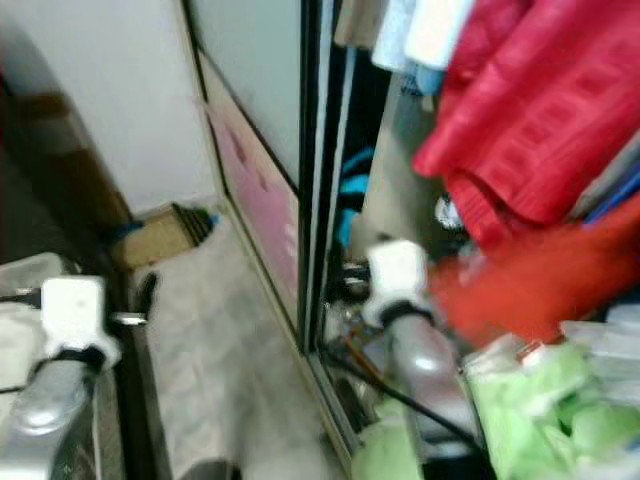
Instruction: Clean up the room
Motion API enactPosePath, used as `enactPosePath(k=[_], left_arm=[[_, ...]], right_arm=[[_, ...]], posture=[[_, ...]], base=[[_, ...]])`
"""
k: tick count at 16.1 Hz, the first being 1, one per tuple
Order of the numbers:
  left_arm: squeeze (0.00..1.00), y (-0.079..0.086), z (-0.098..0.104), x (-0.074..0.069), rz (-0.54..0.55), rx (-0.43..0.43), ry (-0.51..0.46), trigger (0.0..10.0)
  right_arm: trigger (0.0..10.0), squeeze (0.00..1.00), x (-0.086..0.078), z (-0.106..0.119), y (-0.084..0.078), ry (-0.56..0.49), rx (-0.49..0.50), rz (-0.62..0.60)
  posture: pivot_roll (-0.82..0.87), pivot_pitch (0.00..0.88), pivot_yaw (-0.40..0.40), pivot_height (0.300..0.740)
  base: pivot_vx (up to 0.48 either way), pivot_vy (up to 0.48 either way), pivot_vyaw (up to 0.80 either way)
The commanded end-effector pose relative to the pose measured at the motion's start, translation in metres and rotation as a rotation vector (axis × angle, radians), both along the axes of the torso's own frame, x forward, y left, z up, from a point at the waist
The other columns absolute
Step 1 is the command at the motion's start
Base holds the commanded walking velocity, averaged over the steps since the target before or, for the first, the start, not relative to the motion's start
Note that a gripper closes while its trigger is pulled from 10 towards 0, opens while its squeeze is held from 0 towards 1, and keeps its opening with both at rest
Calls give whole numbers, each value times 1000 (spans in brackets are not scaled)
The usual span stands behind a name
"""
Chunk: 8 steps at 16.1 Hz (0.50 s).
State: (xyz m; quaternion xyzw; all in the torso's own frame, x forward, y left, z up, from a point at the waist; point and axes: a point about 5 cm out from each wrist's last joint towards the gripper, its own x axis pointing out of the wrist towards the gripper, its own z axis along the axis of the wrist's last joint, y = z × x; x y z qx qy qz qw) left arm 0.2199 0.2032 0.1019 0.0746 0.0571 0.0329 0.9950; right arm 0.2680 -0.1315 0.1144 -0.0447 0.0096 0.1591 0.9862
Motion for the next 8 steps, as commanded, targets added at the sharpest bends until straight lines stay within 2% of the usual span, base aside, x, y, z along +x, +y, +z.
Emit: enactPosePath(k=[1, 5, 8], left_arm=[[0, 1, 3, 3, 0, -25, -23, 10000], [0, -1, 4, 1, 33, -71, -28, 10000], [0, -17, 10, 0, 7, -68, -49, 10000]], right_arm=[[10000, 0, 5, 2, -8, -4, -13, -32], [10000, 0, 8, 1, -18, 9, -10, -126], [10000, 0, 10, -1, -30, 25, -16, -211]], posture=[[-26, 0, -33, 740], [-10, 0, -37, 740], [15, 0, -40, 740]], base=[[0, 0, 800], [0, 0, 800], [0, 0, 800]])
